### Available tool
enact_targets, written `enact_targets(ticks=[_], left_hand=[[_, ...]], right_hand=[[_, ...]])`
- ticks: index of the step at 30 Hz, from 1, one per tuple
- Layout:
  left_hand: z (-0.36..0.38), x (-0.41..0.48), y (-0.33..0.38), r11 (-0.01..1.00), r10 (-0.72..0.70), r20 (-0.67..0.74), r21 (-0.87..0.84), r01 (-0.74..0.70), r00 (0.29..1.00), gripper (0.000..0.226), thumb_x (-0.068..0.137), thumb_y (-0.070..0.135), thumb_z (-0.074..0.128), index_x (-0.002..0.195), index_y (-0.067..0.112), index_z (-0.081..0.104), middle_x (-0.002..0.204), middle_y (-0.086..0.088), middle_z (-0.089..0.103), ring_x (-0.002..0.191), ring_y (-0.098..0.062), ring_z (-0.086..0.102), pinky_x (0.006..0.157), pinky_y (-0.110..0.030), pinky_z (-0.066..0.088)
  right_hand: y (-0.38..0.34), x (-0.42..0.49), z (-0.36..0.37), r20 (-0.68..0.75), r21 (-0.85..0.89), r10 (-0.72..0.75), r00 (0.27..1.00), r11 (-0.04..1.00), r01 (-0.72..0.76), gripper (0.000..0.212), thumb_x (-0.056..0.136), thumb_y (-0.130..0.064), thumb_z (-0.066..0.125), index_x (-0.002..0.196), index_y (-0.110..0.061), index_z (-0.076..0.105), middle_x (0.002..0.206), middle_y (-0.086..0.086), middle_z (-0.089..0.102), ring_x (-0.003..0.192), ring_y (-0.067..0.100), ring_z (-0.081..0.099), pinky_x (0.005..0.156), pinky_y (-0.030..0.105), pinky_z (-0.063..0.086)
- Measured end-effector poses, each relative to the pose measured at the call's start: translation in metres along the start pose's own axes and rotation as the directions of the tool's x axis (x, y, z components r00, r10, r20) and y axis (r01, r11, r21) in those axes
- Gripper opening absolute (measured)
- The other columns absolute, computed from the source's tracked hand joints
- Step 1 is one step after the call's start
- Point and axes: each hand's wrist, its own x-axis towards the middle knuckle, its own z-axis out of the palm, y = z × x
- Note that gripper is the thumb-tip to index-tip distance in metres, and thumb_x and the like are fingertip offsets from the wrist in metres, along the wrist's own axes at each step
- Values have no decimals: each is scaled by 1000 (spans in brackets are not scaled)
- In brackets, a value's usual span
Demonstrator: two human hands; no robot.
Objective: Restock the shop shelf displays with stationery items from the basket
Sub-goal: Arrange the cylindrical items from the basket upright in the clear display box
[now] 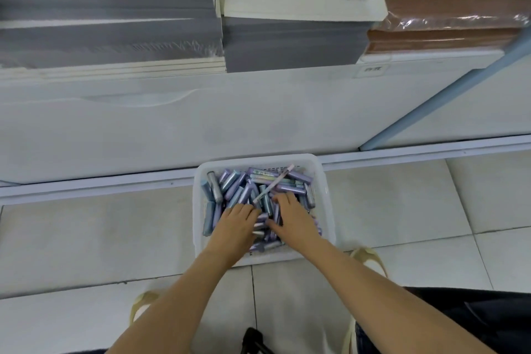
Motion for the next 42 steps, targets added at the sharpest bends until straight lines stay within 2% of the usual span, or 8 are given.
enact_targets(ticks=[6,9,16,21,30,34,37,42], left_hand=[[22,14,-1,983,-142,195,140,116,970,30,94,11,47,124,13,43,122,-6,54,109,-24,53,87,-31,39],[20,15,-4,963,-220,161,-119,241,962,20,96,14,47,116,12,47,114,-6,58,100,-24,56,81,-29,41],[-14,25,-6,270,-497,307,-834,481,811,12,95,9,48,83,10,47,63,-6,49,58,-20,43,57,-31,41],[-24,25,-8,396,-234,371,-808,437,898,11,97,10,50,107,11,51,80,-5,52,67,-15,46,63,-26,41],[-28,8,-10,150,-146,419,-886,438,896,10,98,17,56,95,8,53,62,1,52,52,-10,50,54,-24,46],[-21,-6,-21,142,-270,439,-862,487,857,18,96,18,58,99,2,50,74,-10,59,65,-19,60,62,-28,53],[-19,-8,-23,131,-314,413,-873,470,855,26,96,15,59,108,-5,48,81,-16,61,70,-25,59,62,-29,52],[-26,-3,-25,102,-379,358,-900,423,853,10,96,13,58,100,7,51,73,-14,60,68,-23,61,60,-28,53]], right_hand=[[9,-1,8,29,151,101,994,983,-105,45,83,-16,73,121,-14,50,126,5,43,106,20,55,86,19,38],[12,4,-6,7,299,132,991,946,-128,33,83,-18,74,111,-14,57,111,2,48,96,13,52,87,21,41],[11,18,-37,96,728,151,984,664,-173,9,88,-15,70,95,-11,67,76,4,68,69,15,64,66,22,56],[2,25,-40,100,740,59,993,662,-114,18,87,-14,70,104,-13,64,82,2,66,67,7,62,65,18,52],[-13,20,-35,235,721,-60,970,680,-133,16,90,-27,66,105,-32,66,104,1,68,90,15,69,74,24,56],[-5,7,-8,162,271,-19,987,962,-26,24,86,-24,69,108,-18,62,98,-4,59,87,15,57,82,33,52],[-12,1,16,253,-38,-119,960,990,133,32,83,-24,73,111,-12,61,109,6,55,98,23,55,83,35,47],[-14,5,5,338,-4,-111,935,993,119,26,87,-21,68,110,-10,63,108,8,62,98,25,60,84,33,47]])
